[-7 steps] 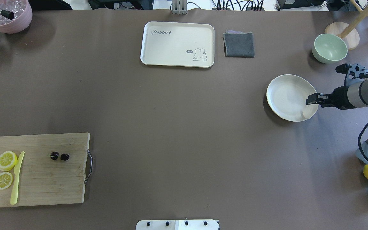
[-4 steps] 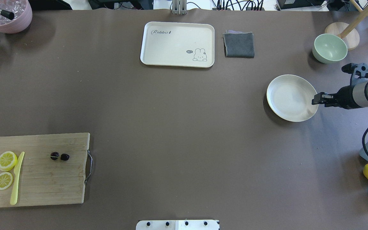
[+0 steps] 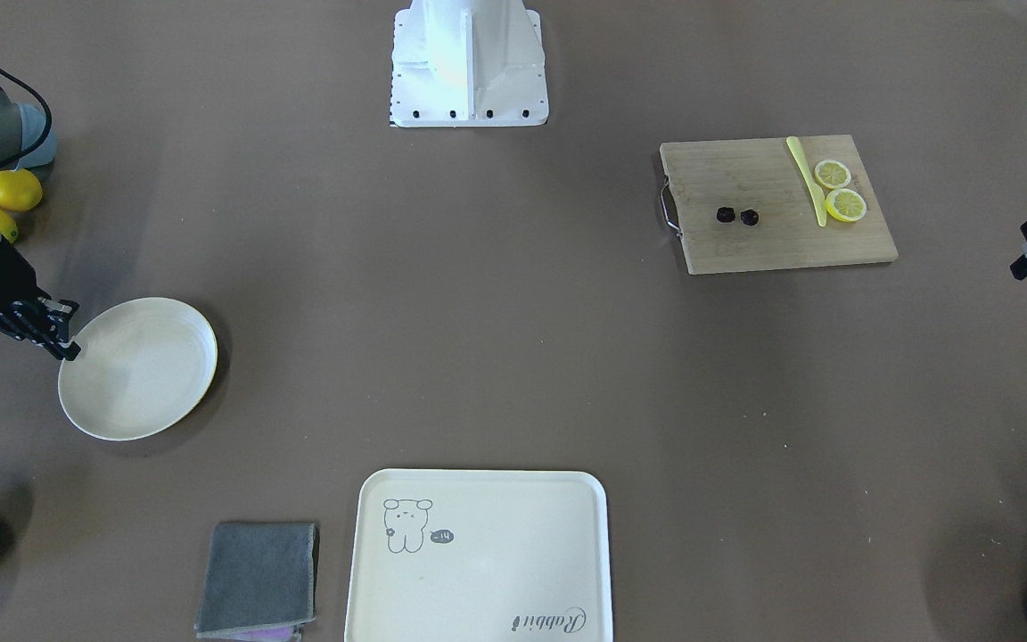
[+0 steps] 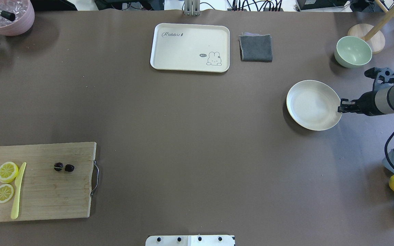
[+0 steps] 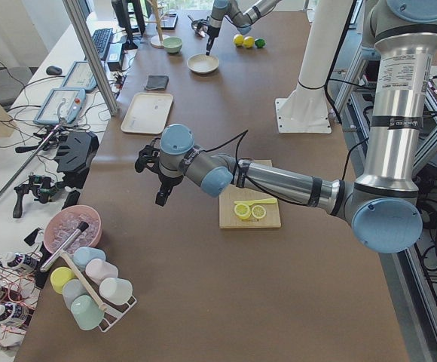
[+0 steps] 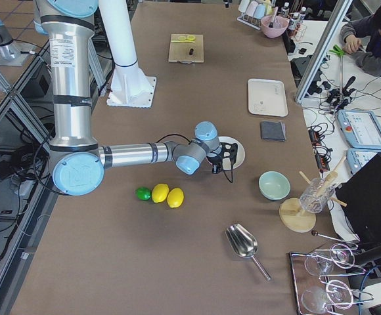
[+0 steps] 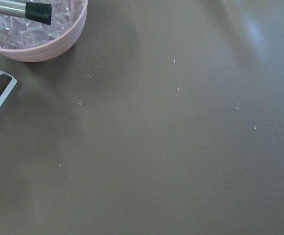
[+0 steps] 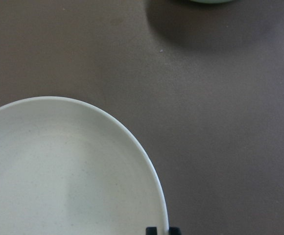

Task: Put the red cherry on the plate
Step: 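Reach the right gripper to the white plate rim and grip it, then slide the white plate to table center with right gripper while left arm approaches board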

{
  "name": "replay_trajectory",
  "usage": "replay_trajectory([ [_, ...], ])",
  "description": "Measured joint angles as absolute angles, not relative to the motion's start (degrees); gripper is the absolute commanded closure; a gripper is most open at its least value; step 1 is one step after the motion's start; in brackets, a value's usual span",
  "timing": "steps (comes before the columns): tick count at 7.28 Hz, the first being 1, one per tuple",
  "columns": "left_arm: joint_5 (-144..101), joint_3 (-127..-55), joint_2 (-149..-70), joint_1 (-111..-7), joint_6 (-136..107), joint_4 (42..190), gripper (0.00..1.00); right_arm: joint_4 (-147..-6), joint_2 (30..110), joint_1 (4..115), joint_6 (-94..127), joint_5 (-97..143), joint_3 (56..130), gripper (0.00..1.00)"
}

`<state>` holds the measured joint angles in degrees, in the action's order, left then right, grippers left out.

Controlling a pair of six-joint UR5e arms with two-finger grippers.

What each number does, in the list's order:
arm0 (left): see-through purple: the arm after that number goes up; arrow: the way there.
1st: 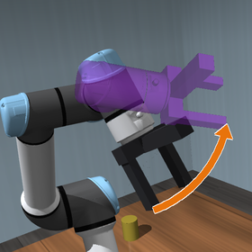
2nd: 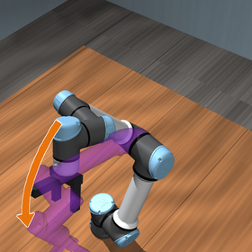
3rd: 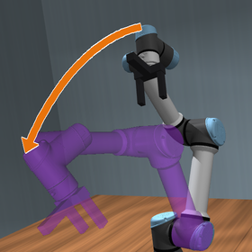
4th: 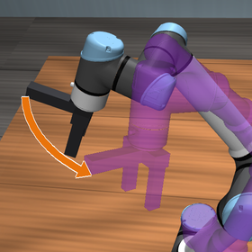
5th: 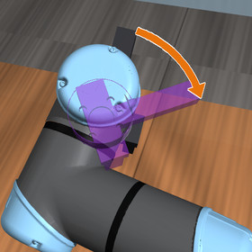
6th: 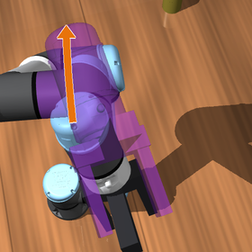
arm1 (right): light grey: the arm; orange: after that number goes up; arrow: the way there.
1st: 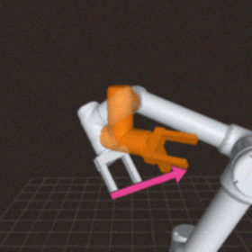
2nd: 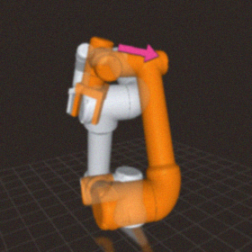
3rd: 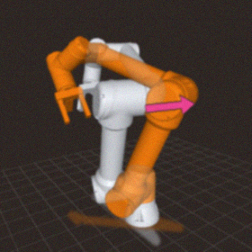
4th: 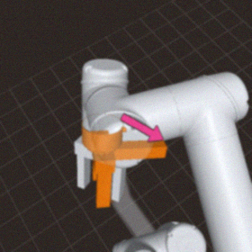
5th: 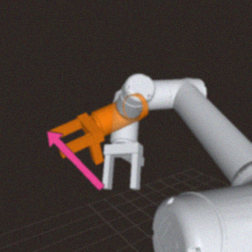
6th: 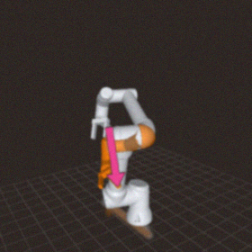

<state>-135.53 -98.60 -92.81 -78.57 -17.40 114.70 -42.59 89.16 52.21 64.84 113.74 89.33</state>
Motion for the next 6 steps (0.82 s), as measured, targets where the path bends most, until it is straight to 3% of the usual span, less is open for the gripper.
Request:
replay_trajectory([
  [1,-135.5,-98.6,-92.8,-78.6,-17.4,114.7,0.02,-42.6,88.7,52.0,65.3,113.7,89.3,0.81],
  [2,-135.5,-98.6,-92.8,-78.6,-17.4,114.7,0.02,-42.6,88.4,51.9,65.5,113.6,89.3,1.00],
  [6,-135.5,-98.5,-92.7,-78.6,-17.6,114.7,0.02,-43.0,87.8,51.7,69.5,113.8,93.0,1.00],
])
